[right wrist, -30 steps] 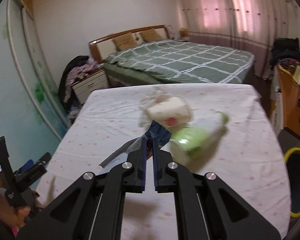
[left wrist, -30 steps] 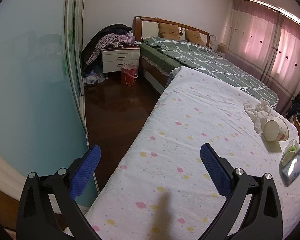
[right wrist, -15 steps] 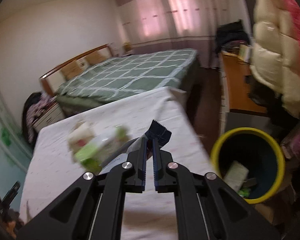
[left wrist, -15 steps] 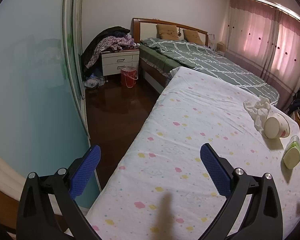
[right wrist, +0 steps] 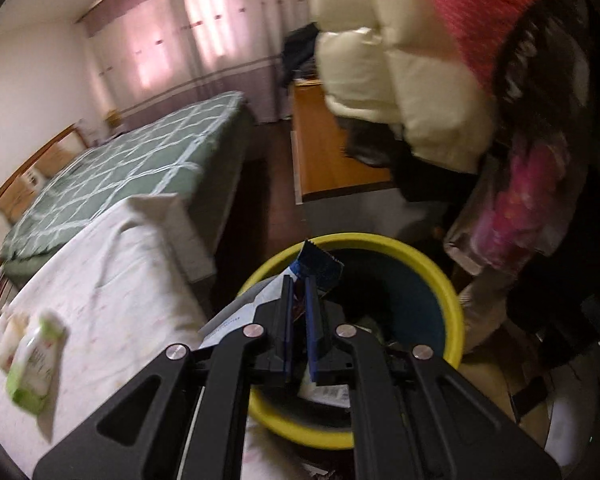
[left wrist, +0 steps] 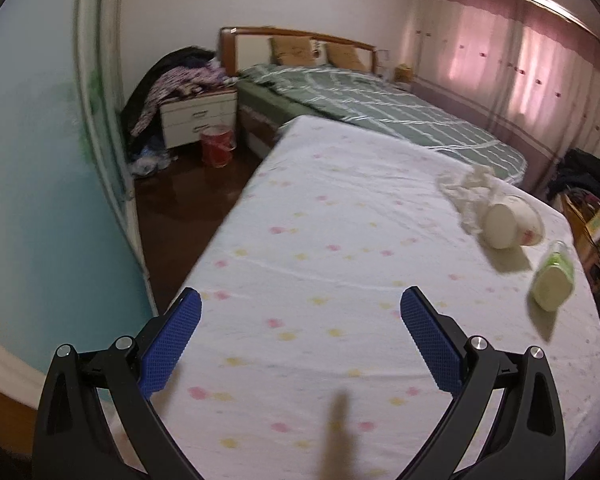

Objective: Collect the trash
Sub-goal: 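Carry the toothpaste tube over the bin and open the right tool, then move the left tool to the green-labelled plastic bottle and grasp it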

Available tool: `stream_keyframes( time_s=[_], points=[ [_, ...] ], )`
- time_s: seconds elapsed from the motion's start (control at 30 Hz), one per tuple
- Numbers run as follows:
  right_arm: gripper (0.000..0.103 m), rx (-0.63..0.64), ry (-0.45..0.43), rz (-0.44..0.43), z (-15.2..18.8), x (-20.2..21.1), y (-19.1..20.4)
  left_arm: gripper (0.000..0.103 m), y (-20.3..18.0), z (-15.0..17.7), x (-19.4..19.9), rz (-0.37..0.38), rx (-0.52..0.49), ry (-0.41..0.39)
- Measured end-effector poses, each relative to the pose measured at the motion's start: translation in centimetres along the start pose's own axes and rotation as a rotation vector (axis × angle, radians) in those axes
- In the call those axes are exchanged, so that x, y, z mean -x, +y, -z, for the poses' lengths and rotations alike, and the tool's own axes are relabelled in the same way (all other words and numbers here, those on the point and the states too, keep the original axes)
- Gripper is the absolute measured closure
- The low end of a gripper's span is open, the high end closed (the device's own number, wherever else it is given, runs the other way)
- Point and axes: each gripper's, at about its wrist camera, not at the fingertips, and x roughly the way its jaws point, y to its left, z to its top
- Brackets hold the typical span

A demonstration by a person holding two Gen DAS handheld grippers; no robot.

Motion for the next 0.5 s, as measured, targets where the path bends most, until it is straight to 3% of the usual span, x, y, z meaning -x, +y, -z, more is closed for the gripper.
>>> stream_keyframes(
  time_s=[0.13,0.37,0.5],
  points=[
    [0.097,-0.035,0.008,0.067,0.1,-1.7,-1.5,0.005,-3.0,-0.7,0.9,0.063,-0.053,-0.032],
    [0.095,-0.047,0.021,0.098,0.9,-3.3,-2.4,0.005,-8.5,-1.4,1.4,0.156,-0.150,-0.053],
    [0.087,-0.052,0.027,0.108,1.2,-3.5,-2.5,0.005,-10.5,-1.6,1.5,0.182,-0.191,-0.054]
  ],
)
